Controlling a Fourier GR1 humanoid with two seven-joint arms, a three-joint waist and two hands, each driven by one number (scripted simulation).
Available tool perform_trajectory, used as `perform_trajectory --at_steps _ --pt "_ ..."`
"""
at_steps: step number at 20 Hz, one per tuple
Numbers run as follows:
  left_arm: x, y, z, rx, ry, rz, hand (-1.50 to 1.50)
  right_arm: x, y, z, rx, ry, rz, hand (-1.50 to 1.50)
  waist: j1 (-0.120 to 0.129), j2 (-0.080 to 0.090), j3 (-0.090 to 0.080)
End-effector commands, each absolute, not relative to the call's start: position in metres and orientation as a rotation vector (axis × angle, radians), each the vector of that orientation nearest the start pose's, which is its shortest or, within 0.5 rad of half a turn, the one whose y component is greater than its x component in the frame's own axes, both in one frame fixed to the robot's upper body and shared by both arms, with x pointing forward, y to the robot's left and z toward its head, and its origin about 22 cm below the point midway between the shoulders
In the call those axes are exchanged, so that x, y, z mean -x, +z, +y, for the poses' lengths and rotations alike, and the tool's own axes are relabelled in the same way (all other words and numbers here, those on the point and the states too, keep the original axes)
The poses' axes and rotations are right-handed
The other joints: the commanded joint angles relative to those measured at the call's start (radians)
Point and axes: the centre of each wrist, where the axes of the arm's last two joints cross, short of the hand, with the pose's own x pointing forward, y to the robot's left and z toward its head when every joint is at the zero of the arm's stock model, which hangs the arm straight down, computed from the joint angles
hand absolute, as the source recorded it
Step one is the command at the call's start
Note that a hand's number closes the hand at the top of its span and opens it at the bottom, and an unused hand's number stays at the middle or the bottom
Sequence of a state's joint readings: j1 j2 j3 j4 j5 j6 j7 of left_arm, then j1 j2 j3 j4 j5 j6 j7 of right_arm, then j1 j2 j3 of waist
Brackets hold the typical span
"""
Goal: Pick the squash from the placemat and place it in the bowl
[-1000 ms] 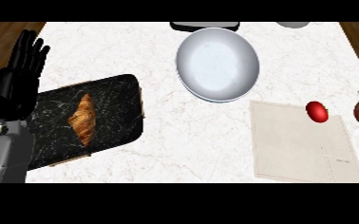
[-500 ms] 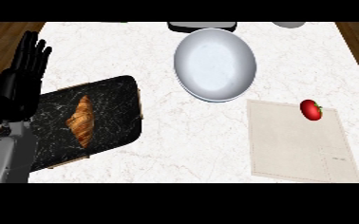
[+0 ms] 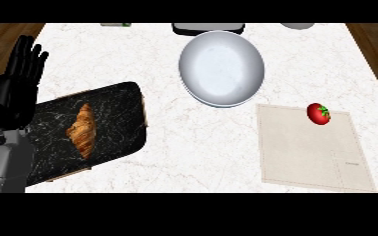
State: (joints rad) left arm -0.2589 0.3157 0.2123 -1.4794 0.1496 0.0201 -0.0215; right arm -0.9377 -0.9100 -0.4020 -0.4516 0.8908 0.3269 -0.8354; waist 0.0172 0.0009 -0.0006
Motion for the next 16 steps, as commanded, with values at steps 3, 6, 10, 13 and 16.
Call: perform_trajectory --at_steps 3,6,10,13,16 --pt "-0.296 0.089 0.331 -0.231 0.013 -1.787 0.00 -0.392 0.276 -0.461 0.519 1.061 -1.818 1.50 -0.005 -0.007 -0.001" --pt "-0.295 0.080 0.343 -0.240 0.031 -1.783 0.00 -0.412 0.280 -0.421 0.438 1.071 -1.801 1.50 -0.022 -0.011 -0.002" --pt "-0.291 0.074 0.332 -0.235 0.025 -1.750 0.00 -0.430 0.281 -0.370 0.395 1.091 -1.800 1.50 -0.028 -0.014 -0.001" --pt "-0.292 0.093 0.354 -0.251 0.047 -1.775 0.00 -0.431 0.287 -0.344 0.365 1.142 -1.757 1.50 -0.037 -0.017 -0.001" --pt "-0.285 0.066 0.329 -0.255 0.038 -1.765 0.00 -0.434 0.295 -0.311 0.354 1.200 -1.712 1.50 -0.029 -0.013 -0.001"
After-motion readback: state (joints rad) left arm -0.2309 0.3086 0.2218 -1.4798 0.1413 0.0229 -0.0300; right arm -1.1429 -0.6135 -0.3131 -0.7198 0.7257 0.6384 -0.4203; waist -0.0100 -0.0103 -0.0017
